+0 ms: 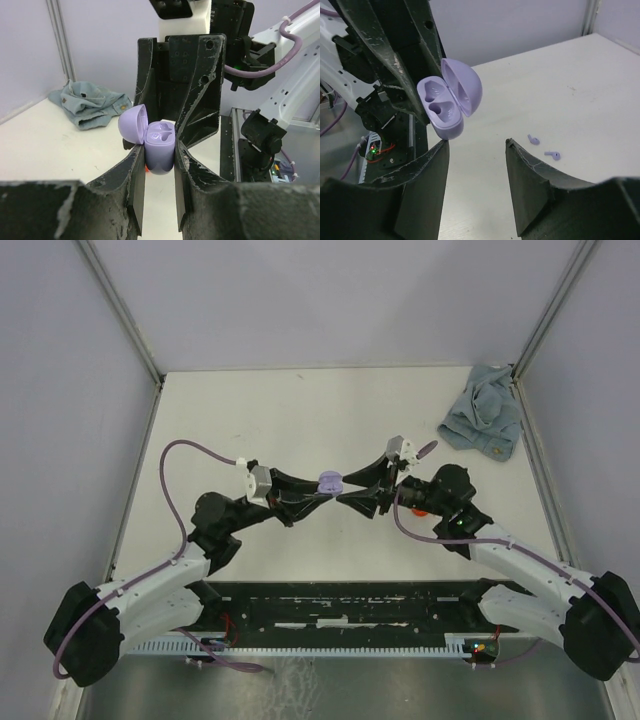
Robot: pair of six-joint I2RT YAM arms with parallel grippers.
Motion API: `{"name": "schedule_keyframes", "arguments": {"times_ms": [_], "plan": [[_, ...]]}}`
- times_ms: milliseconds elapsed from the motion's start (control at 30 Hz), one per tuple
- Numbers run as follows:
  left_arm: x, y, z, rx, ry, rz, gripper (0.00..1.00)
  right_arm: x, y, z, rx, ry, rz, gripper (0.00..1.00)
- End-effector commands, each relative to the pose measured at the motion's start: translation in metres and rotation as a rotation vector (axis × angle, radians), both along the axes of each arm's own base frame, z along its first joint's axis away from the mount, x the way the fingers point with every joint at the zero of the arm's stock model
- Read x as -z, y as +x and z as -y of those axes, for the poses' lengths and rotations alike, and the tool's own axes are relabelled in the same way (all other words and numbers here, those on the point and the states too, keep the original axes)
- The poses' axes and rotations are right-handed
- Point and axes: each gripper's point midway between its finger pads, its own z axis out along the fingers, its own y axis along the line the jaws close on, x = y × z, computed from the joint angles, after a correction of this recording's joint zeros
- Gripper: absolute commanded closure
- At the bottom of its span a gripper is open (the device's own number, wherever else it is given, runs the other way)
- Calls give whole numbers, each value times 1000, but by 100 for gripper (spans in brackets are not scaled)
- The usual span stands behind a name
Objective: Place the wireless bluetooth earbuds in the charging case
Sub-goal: Adjust the charging case.
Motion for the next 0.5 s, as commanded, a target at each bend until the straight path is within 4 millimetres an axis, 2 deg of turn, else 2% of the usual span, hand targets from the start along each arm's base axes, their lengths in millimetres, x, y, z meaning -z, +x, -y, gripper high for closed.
{"name": "schedule_keyframes", "arguments": {"times_ms": [0,467], "plan": [[-27,-10,-1,39,-88,55,97,-42,-20,-9,-96,117,135,44],[-36,-20,2,107,-119,50,97,-53,-32,-21,-159,131,180,54]]}}
